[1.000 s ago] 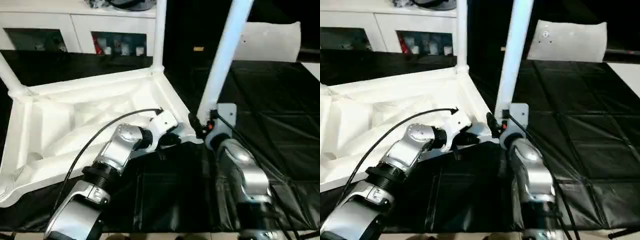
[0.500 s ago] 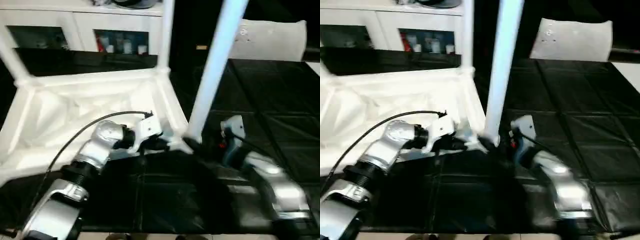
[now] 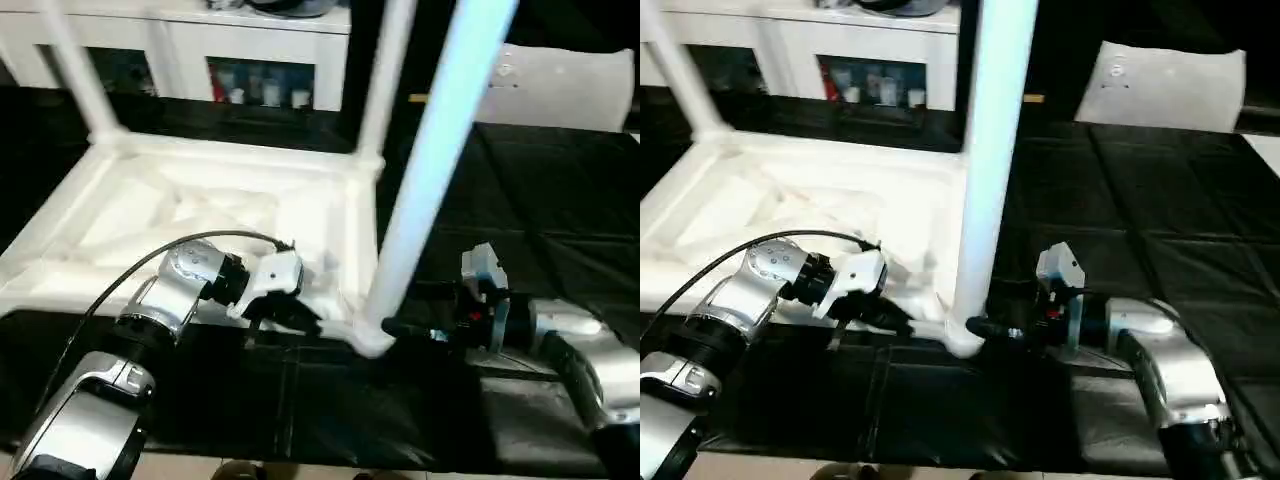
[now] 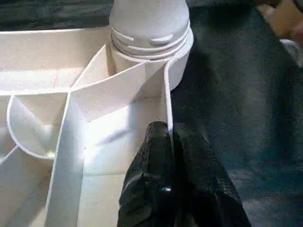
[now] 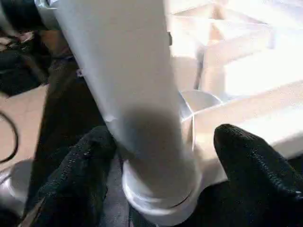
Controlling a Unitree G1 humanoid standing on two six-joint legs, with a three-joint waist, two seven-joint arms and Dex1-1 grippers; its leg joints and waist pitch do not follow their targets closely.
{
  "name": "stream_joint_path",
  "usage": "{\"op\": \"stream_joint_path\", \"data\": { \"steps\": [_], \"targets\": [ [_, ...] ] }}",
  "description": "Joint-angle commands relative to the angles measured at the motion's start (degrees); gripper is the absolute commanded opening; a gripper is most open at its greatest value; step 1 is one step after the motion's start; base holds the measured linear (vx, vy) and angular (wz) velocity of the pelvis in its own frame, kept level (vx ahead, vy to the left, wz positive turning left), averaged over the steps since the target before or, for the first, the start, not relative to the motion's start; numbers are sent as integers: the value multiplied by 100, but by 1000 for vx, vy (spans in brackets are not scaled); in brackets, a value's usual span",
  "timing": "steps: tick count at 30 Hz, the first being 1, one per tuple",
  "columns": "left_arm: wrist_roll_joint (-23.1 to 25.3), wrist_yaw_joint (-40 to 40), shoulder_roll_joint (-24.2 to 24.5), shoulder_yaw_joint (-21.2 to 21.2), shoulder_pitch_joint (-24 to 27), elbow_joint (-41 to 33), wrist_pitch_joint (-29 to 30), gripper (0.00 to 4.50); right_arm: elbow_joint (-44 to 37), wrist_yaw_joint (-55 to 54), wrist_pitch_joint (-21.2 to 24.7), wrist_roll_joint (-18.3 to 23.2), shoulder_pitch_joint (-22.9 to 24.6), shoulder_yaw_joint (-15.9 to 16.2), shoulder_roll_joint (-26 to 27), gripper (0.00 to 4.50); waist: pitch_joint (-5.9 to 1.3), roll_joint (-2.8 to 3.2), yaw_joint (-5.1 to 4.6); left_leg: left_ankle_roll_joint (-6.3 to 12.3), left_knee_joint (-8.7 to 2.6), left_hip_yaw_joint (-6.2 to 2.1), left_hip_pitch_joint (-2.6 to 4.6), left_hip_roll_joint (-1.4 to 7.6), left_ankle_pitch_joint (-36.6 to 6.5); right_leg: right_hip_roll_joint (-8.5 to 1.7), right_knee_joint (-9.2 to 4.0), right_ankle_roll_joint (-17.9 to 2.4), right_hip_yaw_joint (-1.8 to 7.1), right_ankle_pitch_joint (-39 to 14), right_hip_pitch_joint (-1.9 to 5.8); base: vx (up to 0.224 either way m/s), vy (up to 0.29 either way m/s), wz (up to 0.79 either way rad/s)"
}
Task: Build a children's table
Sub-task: Rotate leg to tighten
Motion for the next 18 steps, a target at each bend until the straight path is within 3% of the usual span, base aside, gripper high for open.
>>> {"op": "stream_joint_path", "data": {
  "steps": [1, 13, 18],
  "targets": [
    [28, -389, -43, -279, -145, -66, -218, 0, 59, 176, 7, 79, -95, 78, -71, 322, -372, -41, -20, 637, -338, -137, 99, 426, -318, -559, -318, -1514, 303, -40, 253, 0, 0, 0],
    [12, -520, -124, -342, -307, 101, -373, 0, 217, 623, 20, 100, -309, 334, -160, 207, -380, -67, 26, 575, -333, -141, 88, 417, -330, -559, -321, -1463, 293, -155, 256, 0, 0, 0],
    [6, -397, -160, -277, -331, 170, -325, 0, 162, 569, 155, 134, -276, 364, -163, 198, -384, -47, 27, 528, -333, -144, 87, 420, -382, -565, -331, -1467, 293, -237, 260, 0, 0, 0]
  ]
}}
